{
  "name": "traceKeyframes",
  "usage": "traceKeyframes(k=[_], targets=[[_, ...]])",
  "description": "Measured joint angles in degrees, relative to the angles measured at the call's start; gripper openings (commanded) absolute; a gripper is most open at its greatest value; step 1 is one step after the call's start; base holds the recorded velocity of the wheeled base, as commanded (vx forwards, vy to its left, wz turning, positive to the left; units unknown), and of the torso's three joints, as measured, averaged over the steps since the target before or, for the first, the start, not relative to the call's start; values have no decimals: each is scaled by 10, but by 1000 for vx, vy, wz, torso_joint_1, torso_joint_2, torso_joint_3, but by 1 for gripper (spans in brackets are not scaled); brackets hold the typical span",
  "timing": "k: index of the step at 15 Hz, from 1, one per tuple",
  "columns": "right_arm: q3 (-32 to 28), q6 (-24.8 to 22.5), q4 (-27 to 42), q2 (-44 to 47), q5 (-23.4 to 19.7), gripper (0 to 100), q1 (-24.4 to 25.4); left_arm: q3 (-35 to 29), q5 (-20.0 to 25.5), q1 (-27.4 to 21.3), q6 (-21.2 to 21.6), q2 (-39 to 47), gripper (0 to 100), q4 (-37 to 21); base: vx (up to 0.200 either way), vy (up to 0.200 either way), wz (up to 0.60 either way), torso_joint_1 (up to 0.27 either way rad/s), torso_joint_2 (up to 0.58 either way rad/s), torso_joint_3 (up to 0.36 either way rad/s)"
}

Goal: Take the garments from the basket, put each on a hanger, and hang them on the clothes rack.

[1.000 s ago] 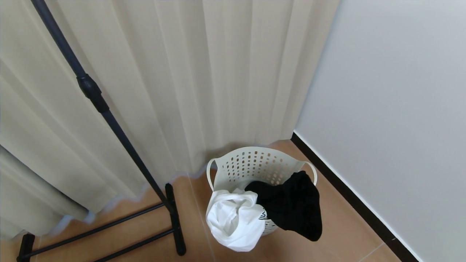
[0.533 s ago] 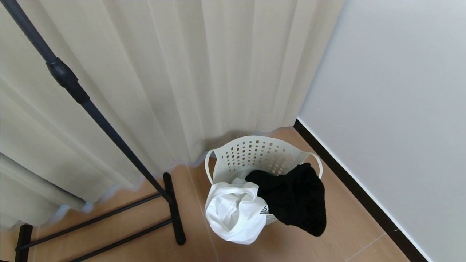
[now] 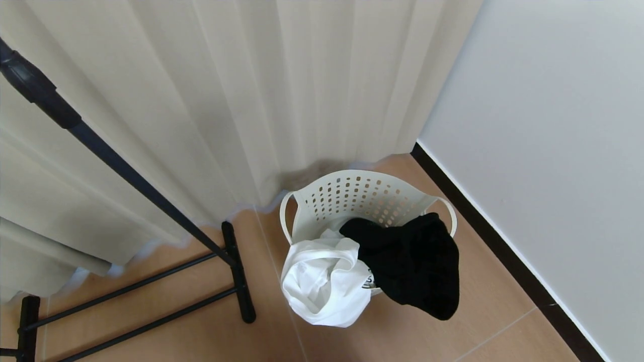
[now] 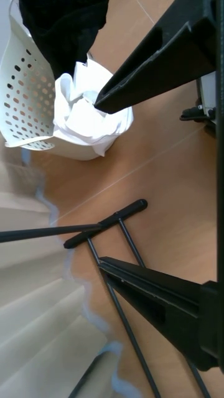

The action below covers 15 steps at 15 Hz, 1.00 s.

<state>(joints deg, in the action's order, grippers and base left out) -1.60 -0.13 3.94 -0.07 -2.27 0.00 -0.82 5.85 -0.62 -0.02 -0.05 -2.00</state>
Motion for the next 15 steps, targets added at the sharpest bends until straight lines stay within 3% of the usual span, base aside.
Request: traceKeyframes(k=[9,15], targets=[[1,-28,1,0,0,100,0,0,0,0,0,0,100,0,0,0,0,1,1,-187],[-6,-140,5,64,-11,100,-1,0,-1,0,2,0,100,0,0,0,0,0,0,-10]])
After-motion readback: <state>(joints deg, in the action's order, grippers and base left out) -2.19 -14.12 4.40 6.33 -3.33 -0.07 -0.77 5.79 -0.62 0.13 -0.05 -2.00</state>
